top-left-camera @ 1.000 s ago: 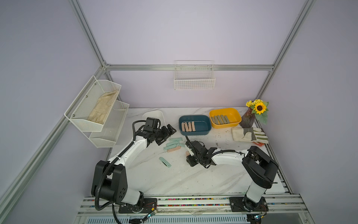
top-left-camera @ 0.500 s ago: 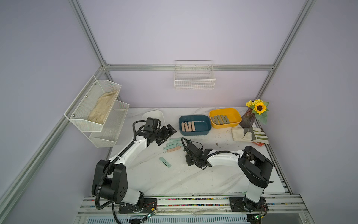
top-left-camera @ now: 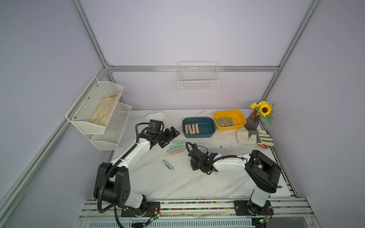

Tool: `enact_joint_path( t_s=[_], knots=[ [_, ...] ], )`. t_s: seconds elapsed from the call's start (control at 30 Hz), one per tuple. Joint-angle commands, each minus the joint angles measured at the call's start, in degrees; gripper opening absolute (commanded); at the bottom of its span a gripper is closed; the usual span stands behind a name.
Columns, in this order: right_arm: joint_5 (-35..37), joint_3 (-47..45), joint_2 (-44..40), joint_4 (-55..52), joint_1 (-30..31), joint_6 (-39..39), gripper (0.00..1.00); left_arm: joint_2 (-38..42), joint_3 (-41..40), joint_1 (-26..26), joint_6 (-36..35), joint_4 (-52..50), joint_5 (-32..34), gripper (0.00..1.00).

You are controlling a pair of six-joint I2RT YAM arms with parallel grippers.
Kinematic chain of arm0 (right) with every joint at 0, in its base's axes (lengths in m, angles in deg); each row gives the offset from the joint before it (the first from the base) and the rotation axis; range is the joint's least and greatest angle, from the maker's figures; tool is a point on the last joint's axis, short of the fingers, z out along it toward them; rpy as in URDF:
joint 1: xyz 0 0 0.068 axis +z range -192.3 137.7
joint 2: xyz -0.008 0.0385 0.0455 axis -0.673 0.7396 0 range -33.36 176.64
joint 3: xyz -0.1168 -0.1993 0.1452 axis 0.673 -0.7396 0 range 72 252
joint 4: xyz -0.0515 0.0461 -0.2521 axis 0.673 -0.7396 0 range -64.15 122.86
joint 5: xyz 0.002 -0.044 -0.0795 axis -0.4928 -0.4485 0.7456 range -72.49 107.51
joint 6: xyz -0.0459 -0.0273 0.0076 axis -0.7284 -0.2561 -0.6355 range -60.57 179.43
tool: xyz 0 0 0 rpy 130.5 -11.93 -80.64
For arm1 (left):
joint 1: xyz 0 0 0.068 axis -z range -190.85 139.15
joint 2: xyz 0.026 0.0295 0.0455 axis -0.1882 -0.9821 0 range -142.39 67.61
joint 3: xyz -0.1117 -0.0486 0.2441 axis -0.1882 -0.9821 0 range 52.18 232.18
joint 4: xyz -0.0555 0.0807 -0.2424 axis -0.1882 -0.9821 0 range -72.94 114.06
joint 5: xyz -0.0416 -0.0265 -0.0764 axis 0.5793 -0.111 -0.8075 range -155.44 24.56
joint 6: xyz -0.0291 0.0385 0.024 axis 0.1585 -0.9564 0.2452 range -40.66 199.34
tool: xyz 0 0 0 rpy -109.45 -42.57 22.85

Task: Place the fruit knives into the storage box by color
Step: Pick up the fruit knife from the center of the board.

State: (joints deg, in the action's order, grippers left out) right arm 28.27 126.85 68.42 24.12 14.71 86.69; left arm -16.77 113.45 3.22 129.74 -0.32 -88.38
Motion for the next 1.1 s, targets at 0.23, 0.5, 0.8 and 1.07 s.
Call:
enact_joint_path(
  t_s=[0.23, 0.5, 0.8, 1.07],
  knots=[
    [-3.3, -2.9, 4.2, -5.8, 0.9, 2.3, 0.29, 0.2, 3.0, 0.5, 0.2, 2.2, -1.2, 1.0],
    [-3.5, -2.1, 1.4, -5.3, 0.9, 2.9, 0.21, 0.2, 3.3, 0.8, 0.2, 2.2, -1.2, 1.0],
    [-2.7, -1.7, -7.5, -5.9, 0.5, 4.1, 0.2, -1.0, 5.5, 1.3, 1.0, 2.8, -2.6, 1.0],
    [-4.2, 0.5, -13.8, -6.7, -3.7, 3.5, 0.2, -2.9, 9.0, 3.2, 2.0, 3.5, -3.2, 1.0]
  ],
)
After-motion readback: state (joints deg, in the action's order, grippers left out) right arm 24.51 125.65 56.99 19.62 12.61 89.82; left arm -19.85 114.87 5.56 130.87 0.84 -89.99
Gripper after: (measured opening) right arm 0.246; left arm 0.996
